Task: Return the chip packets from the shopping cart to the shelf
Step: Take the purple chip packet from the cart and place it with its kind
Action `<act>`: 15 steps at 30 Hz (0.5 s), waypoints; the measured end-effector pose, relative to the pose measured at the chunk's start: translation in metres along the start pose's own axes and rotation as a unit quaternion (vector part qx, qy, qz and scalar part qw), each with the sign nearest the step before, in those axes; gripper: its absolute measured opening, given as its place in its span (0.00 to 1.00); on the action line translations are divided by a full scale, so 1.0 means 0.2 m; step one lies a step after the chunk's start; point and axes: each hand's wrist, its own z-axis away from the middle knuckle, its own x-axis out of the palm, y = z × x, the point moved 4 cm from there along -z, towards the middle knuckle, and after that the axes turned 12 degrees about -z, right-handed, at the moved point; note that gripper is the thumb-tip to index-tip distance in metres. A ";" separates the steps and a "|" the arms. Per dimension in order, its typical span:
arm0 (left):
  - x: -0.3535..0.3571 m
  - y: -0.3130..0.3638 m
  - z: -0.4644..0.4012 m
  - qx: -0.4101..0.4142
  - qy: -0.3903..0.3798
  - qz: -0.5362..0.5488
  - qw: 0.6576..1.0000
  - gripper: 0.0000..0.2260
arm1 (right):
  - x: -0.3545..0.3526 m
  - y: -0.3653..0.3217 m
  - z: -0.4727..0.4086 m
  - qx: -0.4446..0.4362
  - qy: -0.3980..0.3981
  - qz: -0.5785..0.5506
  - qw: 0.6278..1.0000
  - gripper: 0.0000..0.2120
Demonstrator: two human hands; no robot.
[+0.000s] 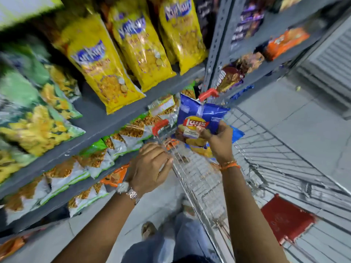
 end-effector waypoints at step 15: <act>-1.78 -0.54 0.32 -0.138 0.312 -0.299 0.891 0.10 | 1.50 -1.70 0.65 -0.253 -0.340 -0.111 0.899 0.12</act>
